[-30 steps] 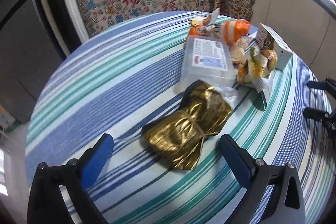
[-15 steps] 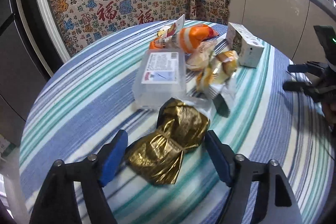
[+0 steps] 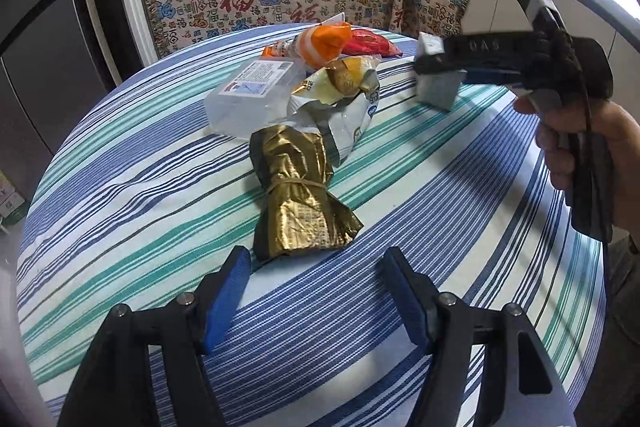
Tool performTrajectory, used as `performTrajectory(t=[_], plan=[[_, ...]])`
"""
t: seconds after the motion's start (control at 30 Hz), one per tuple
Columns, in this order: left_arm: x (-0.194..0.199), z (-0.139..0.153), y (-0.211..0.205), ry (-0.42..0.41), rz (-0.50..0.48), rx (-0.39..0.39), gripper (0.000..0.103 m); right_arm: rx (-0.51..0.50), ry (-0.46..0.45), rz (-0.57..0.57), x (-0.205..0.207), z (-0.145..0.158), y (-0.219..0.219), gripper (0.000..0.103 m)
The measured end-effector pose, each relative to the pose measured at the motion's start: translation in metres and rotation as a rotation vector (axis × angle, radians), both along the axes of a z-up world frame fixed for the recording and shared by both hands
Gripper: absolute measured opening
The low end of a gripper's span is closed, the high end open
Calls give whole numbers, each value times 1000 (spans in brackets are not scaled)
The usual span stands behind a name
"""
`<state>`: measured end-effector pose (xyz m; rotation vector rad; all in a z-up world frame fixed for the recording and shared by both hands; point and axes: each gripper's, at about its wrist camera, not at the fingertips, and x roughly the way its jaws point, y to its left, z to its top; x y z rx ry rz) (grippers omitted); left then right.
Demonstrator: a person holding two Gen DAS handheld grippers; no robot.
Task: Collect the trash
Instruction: 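Grasp the gold foil packet with the left tool while the right tool grasps the green milk carton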
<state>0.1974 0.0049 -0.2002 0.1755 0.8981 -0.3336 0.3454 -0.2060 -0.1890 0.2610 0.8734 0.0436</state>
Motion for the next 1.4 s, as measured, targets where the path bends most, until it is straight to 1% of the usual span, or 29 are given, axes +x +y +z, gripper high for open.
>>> performTrajectory(t=[0.07,0.13,0.17,0.23,0.27,0.3,0.33,0.37,0.4,0.47,0.53,0.6,0.67,0.77,0.83,0.9,0.93,0.97,1.0,1.03,1.1,1.13,1.17,1.2,1.27,1.33,1.4], plan=[[1,0,1,2,0,-5,70,45,-4,-23,-9,0,-17,50],[2,0,1,2,-1,-6,70,101,-14,-14,-20,3,-34,49],[3,0,1,4,-4,-3,70,163,-11,-4,-28,4,-44,49],[5,0,0,6,-13,1,70,320,6,16,-40,-1,-65,49],[6,-1,0,7,-18,2,70,375,19,20,-45,-5,-74,47],[6,-1,0,6,-21,4,70,408,37,20,-50,-10,-82,47],[6,-1,0,6,-22,5,71,429,52,16,-54,-15,-89,49],[6,-1,0,7,-22,6,73,461,61,-3,-60,-20,-100,54],[5,-2,0,7,-20,5,73,468,65,-25,-64,-23,-107,61],[3,-2,0,6,-14,2,73,395,60,-74,-71,-21,-118,64],[3,-2,1,6,-8,-1,73,313,42,-96,-74,-15,-122,71],[2,-2,1,8,0,-6,73,227,5,-100,-77,-4,-117,86],[2,1,2,5,6,-27,73,120,-29,-82,-74,8,-100,94],[4,11,6,-16,19,-85,73,33,-38,-36,-61,15,-74,96],[7,16,9,-19,37,-128,74,-5,-22,-38,-50,13,-59,97],[13,18,10,-14,53,-147,74,-44,10,-44,-34,6,-48,97],[16,18,10,-10,60,-151,74,-62,21,-47,-29,2,-45,96],[19,17,9,-6,69,-154,75,-87,34,-49,-23,-2,-43,90],[22,17,8,-3,74,-155,74,-106,48,-43,-20,-6,-40,68],[25,16,7,3,80,-156,74,-125,61,-34,-18,-9,-37,64],[28,13,4,11,86,-140,74,-133,50,18,-17,-10,-27,56],[30,11,3,12,91,-123,75,-127,49,59,-19,-9,-21,54],[31,10,2,11,98,-104,75,-107,44,130,-26,-8,-11,50],[32,8,1,13,105,-90,75,-89,44,196,-35,-8,-3,50],[33,5,1,20,123,-73,75,-105,42,267,-51,-8,11,50],[34,2,1,24,136,-64,75,-136,31,297,-65,-10,14,50],[35,0,2,22,153,-55,74,-130,46,291,-69,-13,8,52]])
